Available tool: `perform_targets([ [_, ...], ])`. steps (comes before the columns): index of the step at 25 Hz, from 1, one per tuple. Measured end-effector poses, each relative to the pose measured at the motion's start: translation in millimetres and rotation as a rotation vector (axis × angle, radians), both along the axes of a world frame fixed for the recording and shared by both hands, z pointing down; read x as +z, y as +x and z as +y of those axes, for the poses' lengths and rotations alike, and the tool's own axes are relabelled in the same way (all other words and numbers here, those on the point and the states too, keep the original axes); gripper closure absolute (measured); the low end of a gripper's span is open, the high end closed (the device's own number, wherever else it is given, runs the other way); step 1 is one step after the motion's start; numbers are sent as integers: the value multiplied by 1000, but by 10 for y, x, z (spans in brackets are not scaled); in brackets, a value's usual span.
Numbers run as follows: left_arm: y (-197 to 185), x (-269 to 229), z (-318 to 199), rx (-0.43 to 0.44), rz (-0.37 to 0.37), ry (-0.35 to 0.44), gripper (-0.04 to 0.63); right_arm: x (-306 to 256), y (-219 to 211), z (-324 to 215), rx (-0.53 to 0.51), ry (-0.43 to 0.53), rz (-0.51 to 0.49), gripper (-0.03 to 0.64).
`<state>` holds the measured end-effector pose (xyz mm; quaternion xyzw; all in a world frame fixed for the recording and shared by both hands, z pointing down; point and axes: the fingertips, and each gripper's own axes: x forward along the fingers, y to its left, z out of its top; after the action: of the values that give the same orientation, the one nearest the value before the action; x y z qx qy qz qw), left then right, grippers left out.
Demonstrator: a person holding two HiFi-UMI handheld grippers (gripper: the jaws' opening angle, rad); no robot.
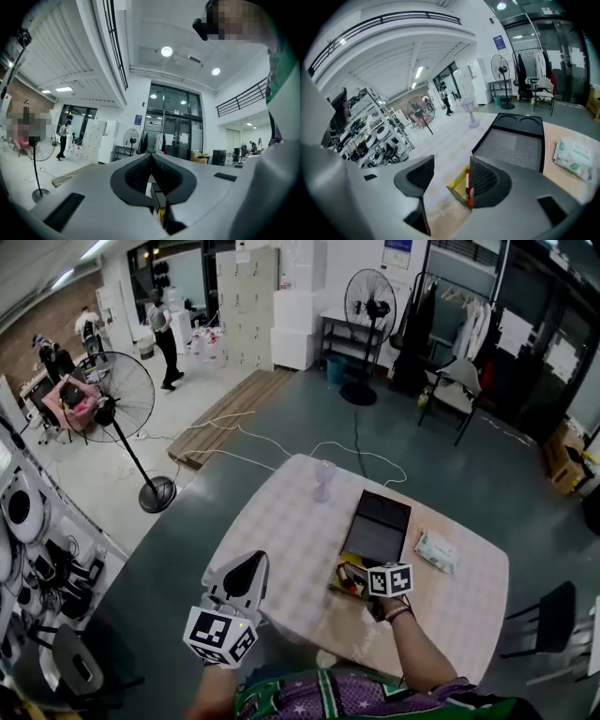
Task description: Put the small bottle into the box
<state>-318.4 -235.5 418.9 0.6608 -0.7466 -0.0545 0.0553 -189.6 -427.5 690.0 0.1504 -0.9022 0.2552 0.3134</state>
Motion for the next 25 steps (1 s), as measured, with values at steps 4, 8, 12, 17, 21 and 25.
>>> perform_targets([
  [4,2,-34,-74,83,1,12,572,-553,62,168,28,84,-79,371],
  [8,62,-186,-137,178,-3,22,572,-1218,212,295,86,201,-139,374],
  [12,95,-252,-114,258,-8,34,572,-1736,394,458,176,306,-197,377],
  [17,112,-215,-181,362,-18,45,572,-2102,593,798,248,350,-249,384],
  [21,357,-125,-161,450,-44,41,571,-2236,977,1111,333,391,-272,393],
  [25,573,-139,-99,519,-21,42,571,-2374,1234,1333,357,432,-269,407],
])
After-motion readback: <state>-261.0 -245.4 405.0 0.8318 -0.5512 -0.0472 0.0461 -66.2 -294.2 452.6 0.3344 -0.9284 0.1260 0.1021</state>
